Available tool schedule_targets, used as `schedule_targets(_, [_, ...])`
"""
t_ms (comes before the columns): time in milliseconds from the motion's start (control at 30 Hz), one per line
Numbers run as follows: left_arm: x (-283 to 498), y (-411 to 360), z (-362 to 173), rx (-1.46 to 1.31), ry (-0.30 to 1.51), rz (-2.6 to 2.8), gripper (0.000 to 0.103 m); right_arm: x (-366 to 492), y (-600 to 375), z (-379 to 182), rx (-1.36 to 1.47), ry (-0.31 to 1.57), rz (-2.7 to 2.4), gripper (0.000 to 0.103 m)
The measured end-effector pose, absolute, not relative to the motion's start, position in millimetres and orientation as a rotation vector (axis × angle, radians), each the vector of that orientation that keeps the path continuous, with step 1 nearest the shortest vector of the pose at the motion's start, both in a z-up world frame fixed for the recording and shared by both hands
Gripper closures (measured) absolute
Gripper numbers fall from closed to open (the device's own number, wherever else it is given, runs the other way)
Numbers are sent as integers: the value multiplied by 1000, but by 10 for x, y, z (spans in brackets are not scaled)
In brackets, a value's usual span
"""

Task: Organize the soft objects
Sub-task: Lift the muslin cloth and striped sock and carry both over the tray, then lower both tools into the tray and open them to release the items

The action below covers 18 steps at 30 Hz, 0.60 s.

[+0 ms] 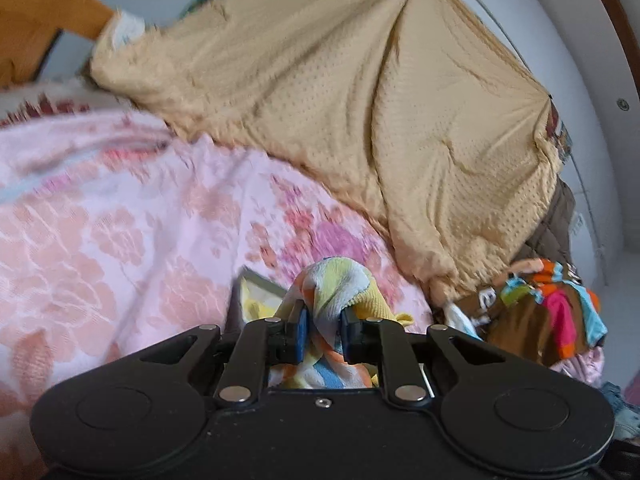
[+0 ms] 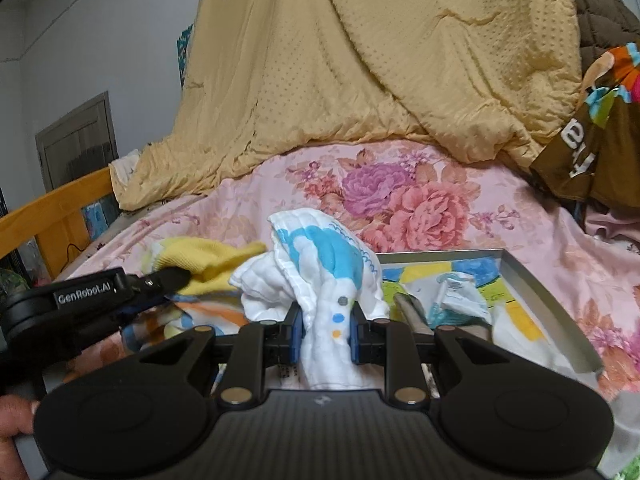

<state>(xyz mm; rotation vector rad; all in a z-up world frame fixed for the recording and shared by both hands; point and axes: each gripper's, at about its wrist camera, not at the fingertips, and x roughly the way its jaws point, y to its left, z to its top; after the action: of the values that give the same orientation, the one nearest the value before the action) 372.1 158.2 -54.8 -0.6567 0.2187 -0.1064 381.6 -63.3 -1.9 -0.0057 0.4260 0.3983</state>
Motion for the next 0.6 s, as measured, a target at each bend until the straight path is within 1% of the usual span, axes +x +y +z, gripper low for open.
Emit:
schedule_targets(133, [3827, 1542, -616, -622, 248, -127, 82, 3960, -538, -73, -27, 449, 390, 78])
schedule_targets(300, [3899, 1538, -683, -613, 282, -140, 76, 4124, -488, -151, -26, 481, 370, 78])
schedule_targets(500, [3947, 1548, -713, -604, 322, -131, 73, 4243, -458, -216, -19, 527, 355, 77])
schedule_targets(600, [3961, 1542, -722, -598, 338, -119, 67, 4277, -439, -238, -23, 540, 346, 75])
